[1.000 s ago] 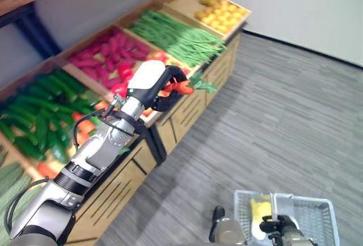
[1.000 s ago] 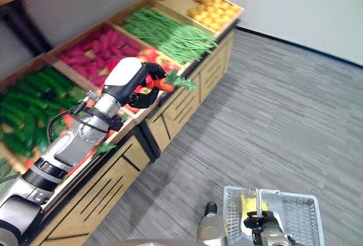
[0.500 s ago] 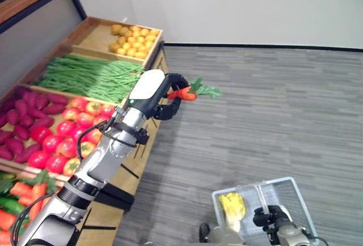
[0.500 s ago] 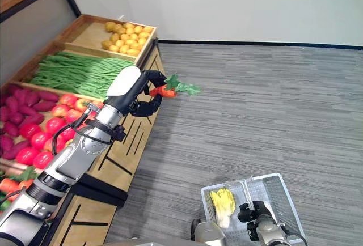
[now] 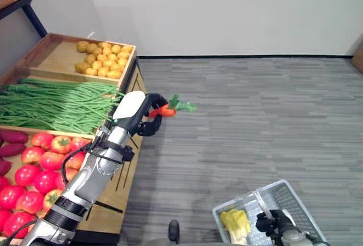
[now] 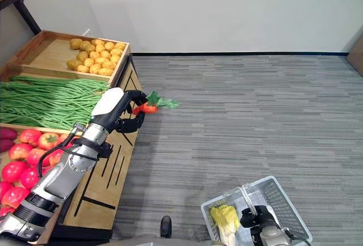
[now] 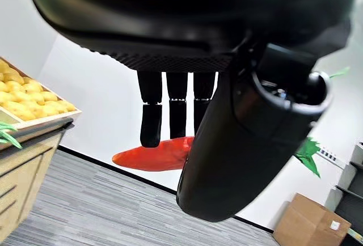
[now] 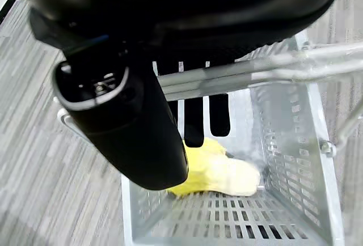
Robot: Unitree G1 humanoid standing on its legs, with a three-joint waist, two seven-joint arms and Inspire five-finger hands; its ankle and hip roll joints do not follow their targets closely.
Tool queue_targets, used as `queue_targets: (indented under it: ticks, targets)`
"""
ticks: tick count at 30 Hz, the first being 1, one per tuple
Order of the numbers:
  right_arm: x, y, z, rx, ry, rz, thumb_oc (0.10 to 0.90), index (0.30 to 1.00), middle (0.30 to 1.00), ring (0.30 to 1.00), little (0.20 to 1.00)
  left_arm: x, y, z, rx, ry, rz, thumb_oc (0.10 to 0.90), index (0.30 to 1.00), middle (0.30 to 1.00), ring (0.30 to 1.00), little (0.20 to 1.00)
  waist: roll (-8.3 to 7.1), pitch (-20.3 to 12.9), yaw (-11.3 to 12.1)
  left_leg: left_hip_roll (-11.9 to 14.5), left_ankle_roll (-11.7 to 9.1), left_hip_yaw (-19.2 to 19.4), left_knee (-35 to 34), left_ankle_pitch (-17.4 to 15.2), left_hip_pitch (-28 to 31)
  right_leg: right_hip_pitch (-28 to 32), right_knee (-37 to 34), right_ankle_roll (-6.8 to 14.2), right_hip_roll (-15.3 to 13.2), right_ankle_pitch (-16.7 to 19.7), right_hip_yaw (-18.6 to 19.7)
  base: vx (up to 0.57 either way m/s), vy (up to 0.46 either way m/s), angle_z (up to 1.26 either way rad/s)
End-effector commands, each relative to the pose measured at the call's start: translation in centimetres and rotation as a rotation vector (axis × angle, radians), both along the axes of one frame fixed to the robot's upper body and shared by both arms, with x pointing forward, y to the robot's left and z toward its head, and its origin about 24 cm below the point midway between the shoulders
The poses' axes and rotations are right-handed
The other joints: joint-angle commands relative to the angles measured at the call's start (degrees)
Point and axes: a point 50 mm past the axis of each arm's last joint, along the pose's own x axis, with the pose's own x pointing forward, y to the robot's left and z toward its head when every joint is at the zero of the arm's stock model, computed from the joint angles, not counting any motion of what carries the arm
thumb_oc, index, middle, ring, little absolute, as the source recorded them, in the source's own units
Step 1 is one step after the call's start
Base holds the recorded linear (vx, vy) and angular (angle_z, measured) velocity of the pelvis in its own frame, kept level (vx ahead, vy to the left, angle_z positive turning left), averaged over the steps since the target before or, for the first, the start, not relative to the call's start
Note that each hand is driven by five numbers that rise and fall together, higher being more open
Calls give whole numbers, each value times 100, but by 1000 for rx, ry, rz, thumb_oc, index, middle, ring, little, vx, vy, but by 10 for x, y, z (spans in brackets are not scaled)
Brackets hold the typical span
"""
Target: Get the vegetables into the basket
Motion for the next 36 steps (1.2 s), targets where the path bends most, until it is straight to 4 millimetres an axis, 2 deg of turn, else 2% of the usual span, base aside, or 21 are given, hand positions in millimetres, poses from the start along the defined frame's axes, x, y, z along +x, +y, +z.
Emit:
queue_targets:
  ticks: [1,2,10,12,17,18,20,26,30,32,36]
  targets:
    - [67,-32,55,-106,-295,40,400,300,300,300,300,0,-2,60,-76,-255,-52,400,300,300,300,300,-119,-310,177,277,-510,285,45,-890,545,-135,117,232,-277,72,-112,79,73,-16]
    - [67,-32,55,-106,-295,40,400,300,300,300,300,0,-2,60,-76,-255,-52,400,300,300,300,300,-117,-308,180,275,-508,288,46,-894,548,-133,118,235,-278,70,-109,39,66,-7]
    - [111,-41,103,-137,-517,42,400,300,300,300,300,-2,-2,56,-97,-225,-56,400,300,300,300,300,-159,-467,237,234,-436,327,18,-1040,659,-93,63,310,-353,66,-113,55,44,-3]
    - [114,-43,109,-142,-532,49,400,300,300,300,300,-1,-3,56,-101,-221,-61,400,300,300,300,300,-155,-484,242,237,-439,333,18,-1050,667,-92,55,314,-358,68,-115,11,24,-3]
    - [143,-45,142,-176,-633,74,400,300,300,300,300,3,-16,61,-98,-216,-121,400,300,300,300,300,-144,-526,258,249,-442,344,18,-1089,723,-75,36,330,-375,78,-125,15,7,-1]
    - [154,-43,153,-184,-666,84,400,300,300,300,300,5,-22,64,-103,-216,-147,400,300,300,300,300,-132,-527,279,245,-441,334,18,-1095,732,-71,36,332,-376,78,-118,0,0,0]
    - [160,-41,159,-179,-691,81,400,300,300,300,300,6,-25,64,-109,-215,-157,400,300,300,300,300,-127,-508,277,246,-439,343,18,-1045,717,-91,36,326,-377,126,-124,0,0,0]
    - [195,-9,197,-154,-862,153,400,300,300,300,300,20,-58,65,-123,-180,-259,400,300,300,300,300,-47,-520,190,248,-436,364,18,-1057,759,-84,36,321,-377,125,-123,0,0,0]
    - [211,15,216,-121,-937,224,400,300,300,300,300,35,-78,70,-57,-189,-286,400,300,300,300,300,-2,-521,113,264,-444,404,18,-1052,768,-88,36,311,-370,141,-95,-1,-3,-1]
    - [221,38,232,-99,-998,300,400,300,300,300,300,46,-92,71,-16,-192,-287,400,300,300,300,300,30,-517,50,269,-450,435,18,-1045,756,-127,36,306,-356,153,-57,-12,-19,-13]
    - [226,59,258,-140,-1079,427,400,300,300,300,300,56,-105,72,58,-191,-300,400,300,300,300,300,70,-512,-40,275,-452,486,18,-1039,745,-170,36,302,-344,177,-17,-10,-16,-6]
